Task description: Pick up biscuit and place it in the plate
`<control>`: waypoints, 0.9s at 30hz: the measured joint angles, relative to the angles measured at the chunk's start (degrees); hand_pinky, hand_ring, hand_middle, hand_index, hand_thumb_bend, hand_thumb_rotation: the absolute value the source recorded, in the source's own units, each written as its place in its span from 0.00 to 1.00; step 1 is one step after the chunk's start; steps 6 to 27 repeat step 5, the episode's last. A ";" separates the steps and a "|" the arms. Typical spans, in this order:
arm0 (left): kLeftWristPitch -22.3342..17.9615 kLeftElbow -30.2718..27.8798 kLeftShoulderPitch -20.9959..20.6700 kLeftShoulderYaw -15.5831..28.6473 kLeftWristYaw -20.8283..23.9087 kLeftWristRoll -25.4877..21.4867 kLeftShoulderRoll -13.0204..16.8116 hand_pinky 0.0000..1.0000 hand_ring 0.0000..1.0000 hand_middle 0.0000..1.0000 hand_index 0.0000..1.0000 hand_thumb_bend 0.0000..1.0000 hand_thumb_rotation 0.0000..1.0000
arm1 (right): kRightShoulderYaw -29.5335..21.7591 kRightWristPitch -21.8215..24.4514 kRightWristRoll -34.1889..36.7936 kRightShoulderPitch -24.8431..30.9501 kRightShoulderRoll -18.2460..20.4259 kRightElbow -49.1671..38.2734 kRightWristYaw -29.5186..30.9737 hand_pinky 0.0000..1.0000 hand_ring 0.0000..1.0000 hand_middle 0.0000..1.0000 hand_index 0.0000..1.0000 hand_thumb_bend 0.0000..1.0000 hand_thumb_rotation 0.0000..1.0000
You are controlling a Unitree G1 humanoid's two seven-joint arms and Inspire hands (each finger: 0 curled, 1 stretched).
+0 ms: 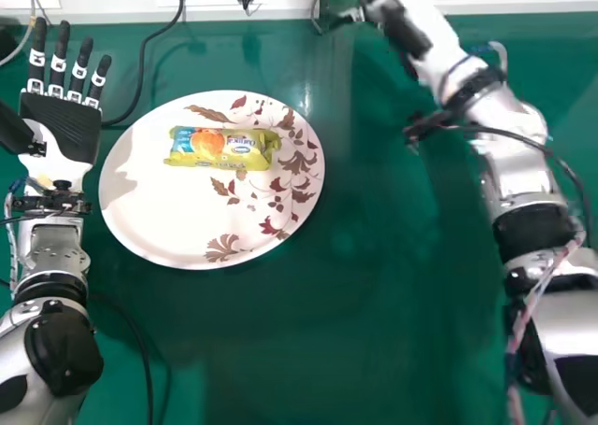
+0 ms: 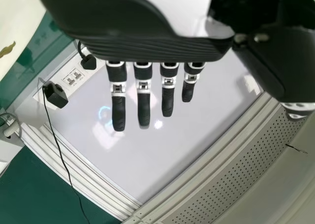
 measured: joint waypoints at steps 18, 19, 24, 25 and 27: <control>-0.01 0.01 0.00 -0.01 1.48 0.40 0.04 0.53 0.63 0.82 0.96 1.00 0.90 | -10.34 6.76 9.08 -3.12 0.61 11.27 8.79 0.57 0.76 0.90 0.91 1.00 0.61; -0.01 0.01 0.00 -0.01 1.48 0.40 0.04 0.53 0.63 0.82 0.96 1.00 0.90 | -10.34 6.76 9.08 -3.12 0.61 11.27 8.79 0.57 0.76 0.90 0.91 1.00 0.61; -0.01 0.01 0.00 -0.01 1.48 0.40 0.04 0.53 0.63 0.82 0.96 1.00 0.90 | -10.34 6.76 9.08 -3.12 0.61 11.27 8.79 0.57 0.76 0.90 0.91 1.00 0.61; -0.01 0.01 0.00 -0.01 1.48 0.40 0.04 0.53 0.63 0.82 0.96 1.00 0.90 | -10.34 6.76 9.08 -3.12 0.61 11.27 8.79 0.57 0.76 0.90 0.91 1.00 0.61; -0.01 0.01 0.00 -0.01 1.48 0.40 0.04 0.53 0.63 0.82 0.96 1.00 0.90 | -10.34 6.76 9.08 -3.12 0.61 11.27 8.79 0.57 0.76 0.90 0.91 1.00 0.61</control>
